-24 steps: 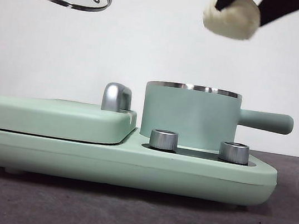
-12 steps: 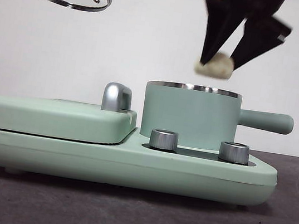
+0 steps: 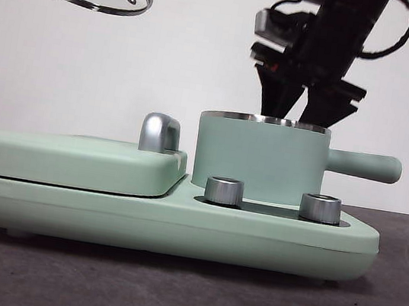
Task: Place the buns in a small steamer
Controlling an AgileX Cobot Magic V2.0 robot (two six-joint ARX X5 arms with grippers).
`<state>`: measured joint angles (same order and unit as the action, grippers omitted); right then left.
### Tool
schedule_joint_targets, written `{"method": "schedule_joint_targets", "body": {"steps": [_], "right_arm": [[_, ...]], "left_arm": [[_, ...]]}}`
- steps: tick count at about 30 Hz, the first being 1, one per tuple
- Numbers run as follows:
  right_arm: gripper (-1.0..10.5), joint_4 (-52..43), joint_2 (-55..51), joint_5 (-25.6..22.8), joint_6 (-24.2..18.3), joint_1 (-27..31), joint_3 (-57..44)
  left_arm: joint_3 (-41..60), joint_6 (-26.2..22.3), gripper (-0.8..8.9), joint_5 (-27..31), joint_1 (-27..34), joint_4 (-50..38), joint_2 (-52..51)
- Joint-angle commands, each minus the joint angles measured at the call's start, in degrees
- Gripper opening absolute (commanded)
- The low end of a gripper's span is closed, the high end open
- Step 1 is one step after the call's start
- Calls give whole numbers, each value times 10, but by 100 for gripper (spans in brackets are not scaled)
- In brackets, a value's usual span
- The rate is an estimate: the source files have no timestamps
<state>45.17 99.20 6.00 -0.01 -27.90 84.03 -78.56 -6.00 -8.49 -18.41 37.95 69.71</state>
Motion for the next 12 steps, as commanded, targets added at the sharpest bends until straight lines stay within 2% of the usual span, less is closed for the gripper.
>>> {"method": "schedule_joint_targets", "body": {"steps": [1, 7, 10, 12], "right_arm": [[317, -15, 15, 0, -9, -3, 16], [382, -23, 3, 0, -9, -3, 33], [388, -26, -42, -2, -6, -4, 37], [387, -72, -83, -12, -6, -10, 13]], "left_arm": [[-11, -4, 10, -2, -2, -15, 1], [-11, -4, 10, -1, -2, -15, 1], [-11, -4, 10, -1, -2, -14, 1], [-11, -3, 10, -1, -2, -14, 1]]}}
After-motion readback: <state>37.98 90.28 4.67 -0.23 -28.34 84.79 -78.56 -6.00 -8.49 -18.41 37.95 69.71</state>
